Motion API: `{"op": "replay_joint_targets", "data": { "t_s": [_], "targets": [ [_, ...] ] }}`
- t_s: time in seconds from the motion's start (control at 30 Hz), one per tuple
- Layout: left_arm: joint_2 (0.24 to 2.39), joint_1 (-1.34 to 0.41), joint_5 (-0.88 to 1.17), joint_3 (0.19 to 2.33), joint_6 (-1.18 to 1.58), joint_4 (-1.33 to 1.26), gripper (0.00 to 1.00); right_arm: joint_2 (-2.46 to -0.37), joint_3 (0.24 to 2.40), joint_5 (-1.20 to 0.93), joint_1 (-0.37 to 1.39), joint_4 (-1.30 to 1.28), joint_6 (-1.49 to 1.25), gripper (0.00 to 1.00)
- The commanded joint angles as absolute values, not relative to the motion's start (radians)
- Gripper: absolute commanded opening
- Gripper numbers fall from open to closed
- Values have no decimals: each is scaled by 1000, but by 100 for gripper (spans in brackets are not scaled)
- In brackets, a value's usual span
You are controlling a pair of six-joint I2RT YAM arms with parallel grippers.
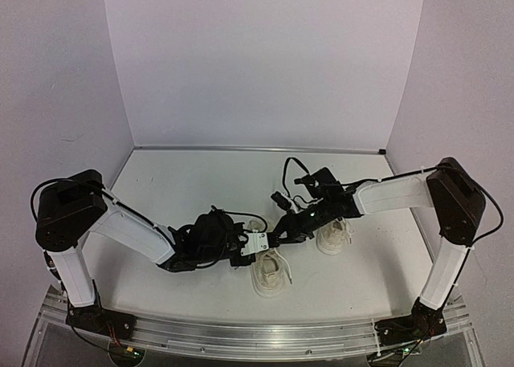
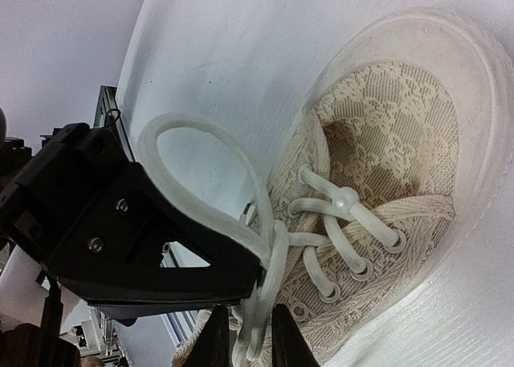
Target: Tie the shoes
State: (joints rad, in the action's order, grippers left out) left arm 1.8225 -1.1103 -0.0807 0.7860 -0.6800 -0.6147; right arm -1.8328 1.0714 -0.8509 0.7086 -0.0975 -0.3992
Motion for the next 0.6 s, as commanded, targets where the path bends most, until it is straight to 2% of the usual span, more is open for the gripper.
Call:
{"op": "replay_joint_targets", "data": {
  "t_s": [0.0,0.13,0.27,0.57],
  "targets": [
    [1829,-1115,-82,789,-679,-661,0,-1802,1098,-844,713,-78,-403,21],
    [1826,-1115,-89,790,-693,-621,0,-1757,1095,-832,698,-84,-406,29],
    [1815,-1114,-94,781,-700,-599,0,-1745,1088,-810,669,-90,-407,31],
    [1816,-1114,-100,786,-713,-578,0,-1832,1102,-754,668,-148,-360,13]
  ]
}}
